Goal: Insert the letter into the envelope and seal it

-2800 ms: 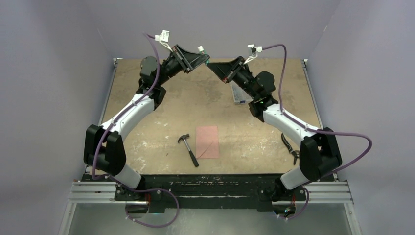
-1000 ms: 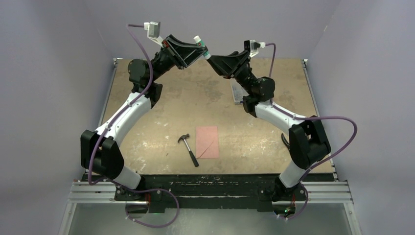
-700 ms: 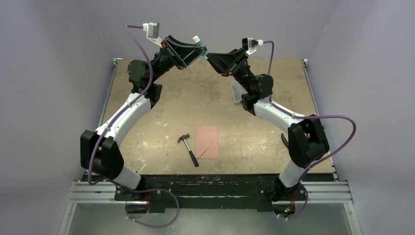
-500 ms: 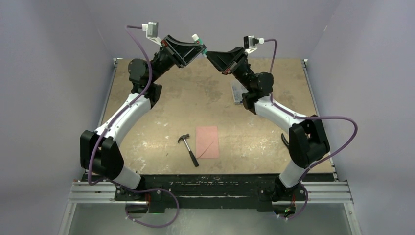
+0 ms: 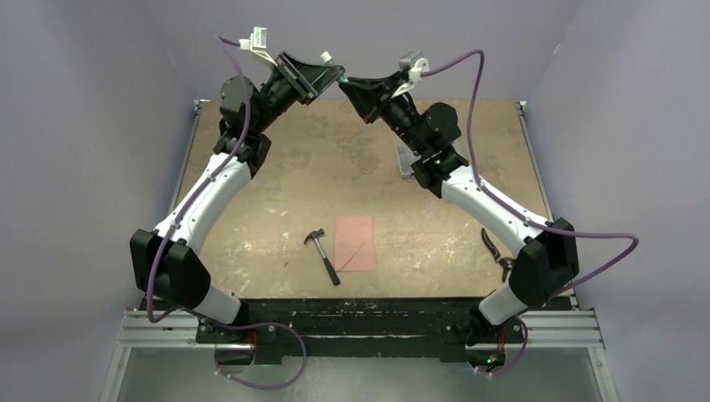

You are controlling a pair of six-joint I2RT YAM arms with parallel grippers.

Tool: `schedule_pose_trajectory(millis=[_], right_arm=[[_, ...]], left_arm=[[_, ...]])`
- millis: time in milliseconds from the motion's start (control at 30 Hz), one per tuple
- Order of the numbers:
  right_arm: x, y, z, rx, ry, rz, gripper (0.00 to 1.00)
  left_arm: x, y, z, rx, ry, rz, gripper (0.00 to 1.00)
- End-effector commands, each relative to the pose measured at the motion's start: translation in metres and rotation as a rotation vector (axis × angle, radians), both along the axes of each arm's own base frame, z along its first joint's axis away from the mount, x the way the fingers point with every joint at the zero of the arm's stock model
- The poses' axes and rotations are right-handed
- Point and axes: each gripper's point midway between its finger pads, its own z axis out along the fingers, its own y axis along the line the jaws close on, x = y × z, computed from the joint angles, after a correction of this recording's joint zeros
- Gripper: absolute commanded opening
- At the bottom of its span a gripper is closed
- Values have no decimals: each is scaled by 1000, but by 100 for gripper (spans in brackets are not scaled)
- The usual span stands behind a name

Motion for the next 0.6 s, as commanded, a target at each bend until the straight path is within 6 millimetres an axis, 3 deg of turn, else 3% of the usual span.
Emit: schedule_pose_trajectory(millis=[0, 100, 133, 233, 300, 367, 567], right_arm=[[34, -28, -19, -334, -139, -332, 0], [32, -29, -15, -365, -160, -352, 8], [29, -27, -13, -343, -143, -334, 16], [11, -19, -3, -215, -35, -164, 52], [2, -15, 6, -108, 80, -47, 63], [-10, -11, 13, -6, 201, 66, 67], [-51, -9, 22, 228, 334, 297, 74]], left_arm=[[-30, -18, 14, 35, 20, -134, 0], [-30, -18, 8, 33, 25, -133, 0], [-30, -17, 9, 31, 13, -130, 0], [-29, -15, 8, 54, -20, -100, 0], [-28, -13, 6, 65, -35, -89, 0], [-30, -13, 7, 62, -55, -91, 0], [-34, -13, 9, 48, -94, -103, 0]])
